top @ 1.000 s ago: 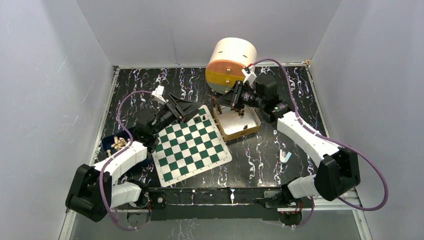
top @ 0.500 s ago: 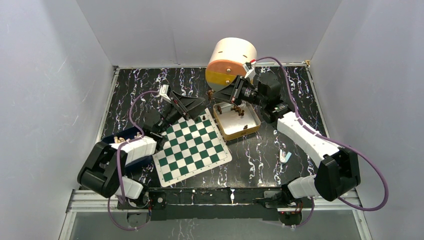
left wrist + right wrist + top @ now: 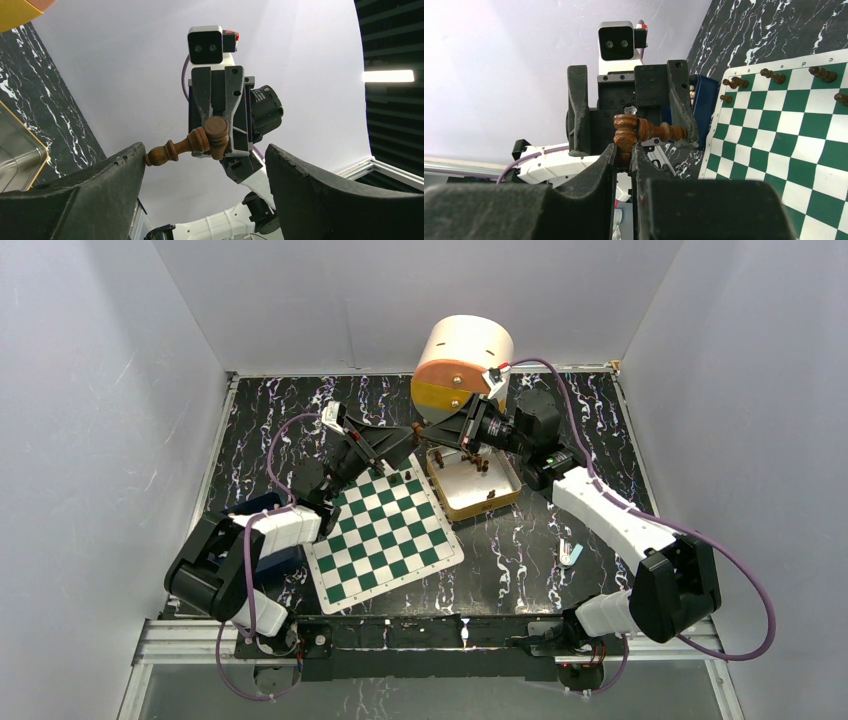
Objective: Set up the chess pieces on the board
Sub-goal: Place the chess piece on the chessboard.
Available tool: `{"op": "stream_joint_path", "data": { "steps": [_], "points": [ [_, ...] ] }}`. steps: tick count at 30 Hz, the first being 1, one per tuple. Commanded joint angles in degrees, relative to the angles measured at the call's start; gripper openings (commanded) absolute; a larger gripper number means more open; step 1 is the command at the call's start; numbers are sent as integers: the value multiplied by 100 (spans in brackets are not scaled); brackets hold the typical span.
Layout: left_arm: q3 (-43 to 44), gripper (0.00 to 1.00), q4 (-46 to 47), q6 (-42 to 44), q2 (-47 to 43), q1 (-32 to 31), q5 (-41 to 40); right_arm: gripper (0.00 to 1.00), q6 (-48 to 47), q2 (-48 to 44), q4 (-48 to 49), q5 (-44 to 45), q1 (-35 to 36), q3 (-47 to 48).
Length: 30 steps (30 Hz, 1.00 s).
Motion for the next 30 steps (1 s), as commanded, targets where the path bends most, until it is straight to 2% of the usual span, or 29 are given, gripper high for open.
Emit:
{"op": "stream_joint_path", "data": {
  "steps": [1,20,30],
  "points": [
    [158,84,399,26,-147,-42,-137,15,116,-88,510,-142,32,-31],
    [-229,64,403,-69,-513,-42,-548,15,-405,-208,27,282,27,-151],
    [-388,50,386,-120,-512,-42,-760,15,-494,-228,-32,323,32,-217]
  ]
}}
